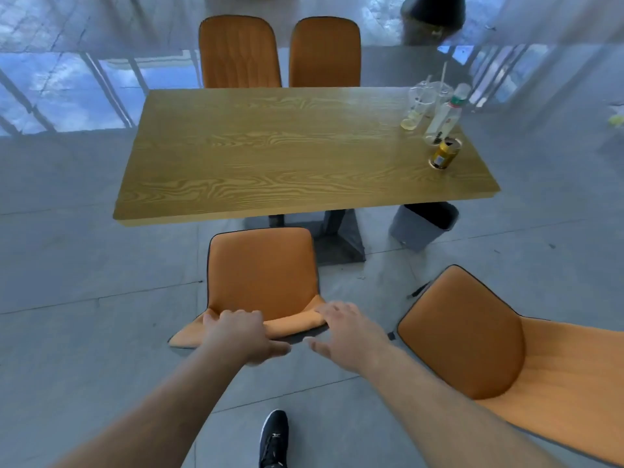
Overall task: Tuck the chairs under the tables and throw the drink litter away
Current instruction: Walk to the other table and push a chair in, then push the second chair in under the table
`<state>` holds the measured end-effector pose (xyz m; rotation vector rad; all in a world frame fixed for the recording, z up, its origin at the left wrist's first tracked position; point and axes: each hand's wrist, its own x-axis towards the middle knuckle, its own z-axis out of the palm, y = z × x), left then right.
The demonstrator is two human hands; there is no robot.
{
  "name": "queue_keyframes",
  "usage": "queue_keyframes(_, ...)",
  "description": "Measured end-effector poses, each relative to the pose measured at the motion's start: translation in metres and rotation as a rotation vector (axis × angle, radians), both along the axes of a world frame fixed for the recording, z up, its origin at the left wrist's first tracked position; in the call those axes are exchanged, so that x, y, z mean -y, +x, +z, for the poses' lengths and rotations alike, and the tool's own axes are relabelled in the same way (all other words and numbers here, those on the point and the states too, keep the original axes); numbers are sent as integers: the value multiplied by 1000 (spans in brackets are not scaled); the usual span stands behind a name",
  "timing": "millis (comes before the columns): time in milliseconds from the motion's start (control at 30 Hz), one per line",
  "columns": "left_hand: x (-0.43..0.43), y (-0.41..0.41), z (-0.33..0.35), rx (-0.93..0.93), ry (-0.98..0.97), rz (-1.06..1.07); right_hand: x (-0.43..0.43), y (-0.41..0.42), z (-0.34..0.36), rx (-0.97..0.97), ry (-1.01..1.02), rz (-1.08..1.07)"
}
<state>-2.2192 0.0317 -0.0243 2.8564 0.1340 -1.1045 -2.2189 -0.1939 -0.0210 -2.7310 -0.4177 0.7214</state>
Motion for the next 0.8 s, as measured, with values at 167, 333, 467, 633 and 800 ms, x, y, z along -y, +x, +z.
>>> queue_keyframes(167, 157, 13, 58, 390, -383, -93, 145, -27, 72, 240, -4, -135)
queue_keyframes(333, 343, -42, 110, 580, -522, -234, 326, -106, 130, 475, -89, -304)
queue_keyframes(467, 476, -107, 117, 567, -587, -320, 456, -189, 148, 533, -121, -454)
queue_keyframes(633, 589, -154, 99, 506, -599, -357, 573, -254, 142, 471, -123, -581)
queue_keyframes(800, 663, -156, 69, 440, -557, -353, 643, -252, 116, 385, -129, -587)
